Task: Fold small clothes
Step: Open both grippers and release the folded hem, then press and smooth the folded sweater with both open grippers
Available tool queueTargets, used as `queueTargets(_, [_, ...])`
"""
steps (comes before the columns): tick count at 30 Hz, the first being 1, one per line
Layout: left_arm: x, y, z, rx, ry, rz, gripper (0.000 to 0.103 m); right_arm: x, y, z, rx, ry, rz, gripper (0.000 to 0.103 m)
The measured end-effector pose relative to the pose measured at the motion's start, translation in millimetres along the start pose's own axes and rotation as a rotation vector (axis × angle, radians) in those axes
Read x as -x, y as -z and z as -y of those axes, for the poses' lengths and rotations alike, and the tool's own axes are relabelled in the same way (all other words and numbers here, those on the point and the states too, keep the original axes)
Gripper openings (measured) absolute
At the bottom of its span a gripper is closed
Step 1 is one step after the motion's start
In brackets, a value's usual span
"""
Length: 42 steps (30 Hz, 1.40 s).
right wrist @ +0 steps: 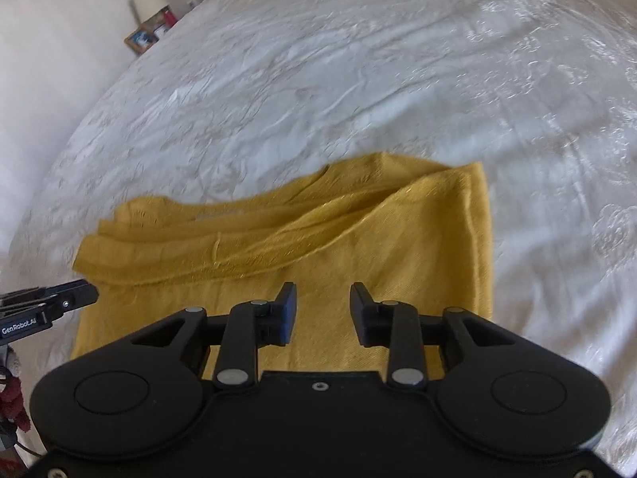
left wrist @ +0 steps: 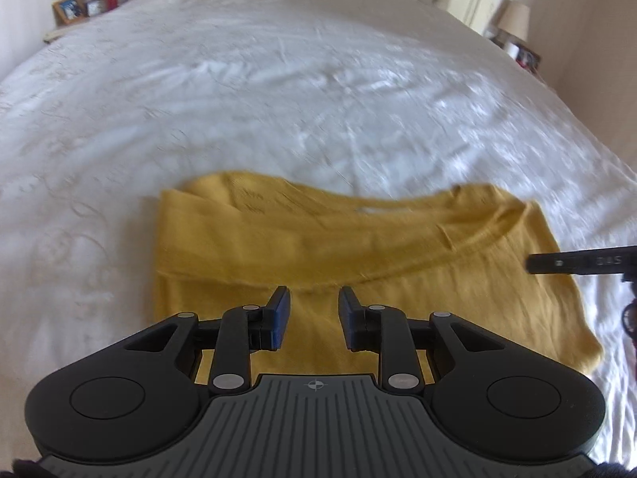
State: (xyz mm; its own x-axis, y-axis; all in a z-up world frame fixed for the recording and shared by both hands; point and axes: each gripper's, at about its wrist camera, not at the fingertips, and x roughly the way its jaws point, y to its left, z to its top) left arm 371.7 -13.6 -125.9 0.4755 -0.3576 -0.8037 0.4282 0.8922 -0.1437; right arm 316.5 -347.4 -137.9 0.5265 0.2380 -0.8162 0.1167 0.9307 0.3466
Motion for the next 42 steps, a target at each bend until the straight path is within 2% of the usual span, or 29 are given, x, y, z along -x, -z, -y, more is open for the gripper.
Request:
queueTargets(4, [-20.2,2.1,5.3,-0.028,-0.019,-0.039,0.026,-22.9,-8.2,-11.0,0.064,0.007,-0.039,0.042])
queueTargets(9, [-43.7,-17.7,-12.1,-0.004,-0.052,-0.047,0.026,-50.4,-41.5,-13.8,0.107,0.014,-0.035,0.044])
queueTargets(12, [-54.3,-37.5,-23.2,-0.019,-0.071,-0.019,0.026,-58.9,-62.3,-10.7,0.111,0.03,-0.012,0.044])
queueTargets(16, [-62.0,-62.5,-38.9,0.015,-0.101,0.018,0.026,-57.0,-76.4,-6.8,0.09,0.058,0.031,0.044])
queueTargets(22, [-40.6,-72.2,-52.0,0.09,-0.128,0.085,0.026,-31.3,-64.2,-0.1,0.037,0.039,0.078,0.048])
queueTargets(27, [-14.0,-51.4,-37.4,0.063,-0.084,0.086,0.027,-17.0,-36.3,-3.8,0.034,0.018,0.045,0.048])
queueTargets(32, [-15.5,-24.0,-7.9,-0.068,-0.011,0.0,0.028,-24.9,-12.8,-20.9,0.092,-0.007,-0.026,0.049])
queueTargets(35, [-32.9,-16.9,3.9,-0.125,0.022,-0.043,0.028,-38.4,-15.1,-30.5,0.129,-0.017,-0.043,0.05])
queueTargets(37, [-46.4,-21.0,6.1,-0.136,0.026,-0.051,0.028,-47.8,-24.1,-34.0,0.147,-0.023,-0.044,0.055])
queueTargets(42, [-81.0,-52.0,-2.9,-0.09,0.002,-0.041,0.028,-71.3,-54.6,-37.1,0.189,-0.001,-0.03,0.055])
